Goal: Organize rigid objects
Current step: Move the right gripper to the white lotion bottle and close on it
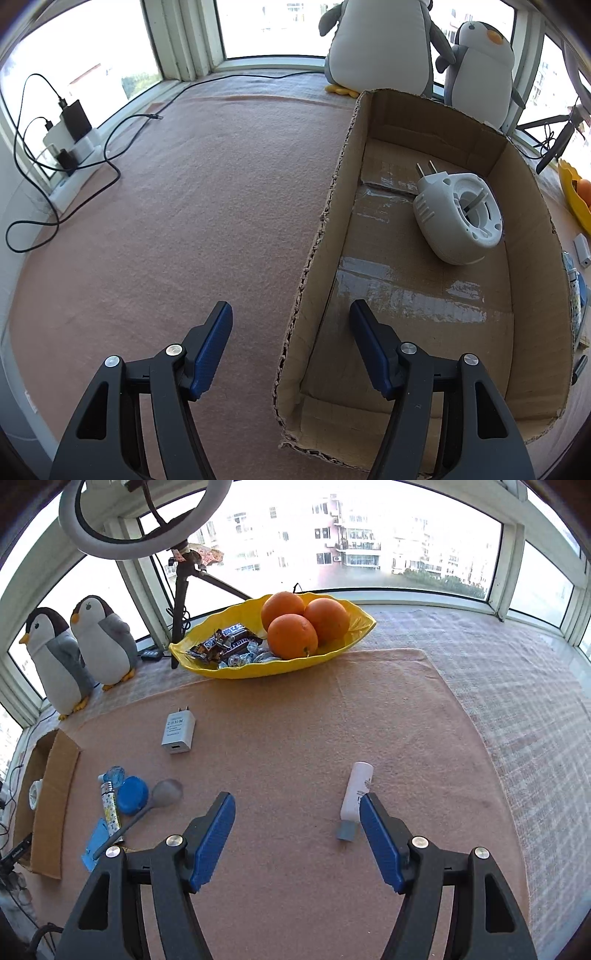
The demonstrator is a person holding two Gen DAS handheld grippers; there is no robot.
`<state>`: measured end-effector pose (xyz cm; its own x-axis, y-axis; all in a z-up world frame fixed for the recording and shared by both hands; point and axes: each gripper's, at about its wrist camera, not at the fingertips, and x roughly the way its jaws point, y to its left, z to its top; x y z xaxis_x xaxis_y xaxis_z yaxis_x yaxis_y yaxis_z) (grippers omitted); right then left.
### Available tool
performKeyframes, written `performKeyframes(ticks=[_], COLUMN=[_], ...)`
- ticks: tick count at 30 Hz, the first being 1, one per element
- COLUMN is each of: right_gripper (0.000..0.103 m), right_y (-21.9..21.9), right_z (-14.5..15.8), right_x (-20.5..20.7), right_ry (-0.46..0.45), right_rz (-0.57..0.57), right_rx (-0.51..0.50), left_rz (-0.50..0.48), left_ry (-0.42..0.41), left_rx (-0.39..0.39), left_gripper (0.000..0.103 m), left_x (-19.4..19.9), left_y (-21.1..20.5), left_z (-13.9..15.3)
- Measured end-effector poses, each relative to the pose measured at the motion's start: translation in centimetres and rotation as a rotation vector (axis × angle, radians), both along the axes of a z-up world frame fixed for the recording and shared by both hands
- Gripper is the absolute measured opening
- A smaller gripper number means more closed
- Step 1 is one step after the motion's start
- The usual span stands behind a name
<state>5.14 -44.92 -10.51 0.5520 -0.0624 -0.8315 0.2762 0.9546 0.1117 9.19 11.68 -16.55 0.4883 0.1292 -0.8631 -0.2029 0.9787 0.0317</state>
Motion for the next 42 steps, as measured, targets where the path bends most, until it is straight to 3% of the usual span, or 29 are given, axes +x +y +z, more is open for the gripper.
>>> performKeyframes(ticks=[6, 9, 15, 42], right_gripper=[0.066, 0.066, 0.066, 0.063], right_y=[-2.3, -3.6, -5.2, -4.7], right_z=[-1.8, -2.6, -3.3, -5.8], right_x=[0.8, 0.7, 0.9, 3.9], right_ry=[0.061, 0.046, 0.052, 0.213], right_rz=[0.024, -0.017, -0.083, -0.052], right_rx=[0.051, 0.092, 0.024, 0.05], left_rz=[0.005, 0.005, 0.002, 0.002], left_ry=[-0.001, -0.001, 0.0, 0.0], left_rx=[-0.006, -0.006, -0.002, 0.005], left_gripper=[0.066, 0.066, 0.066, 0.066], left_x=[-0.1, -0.1, -0.1, 0.0], left_y=[0.2, 0.2, 0.2, 0.1], left_z=[0.0, 0.0, 0.0, 0.1])
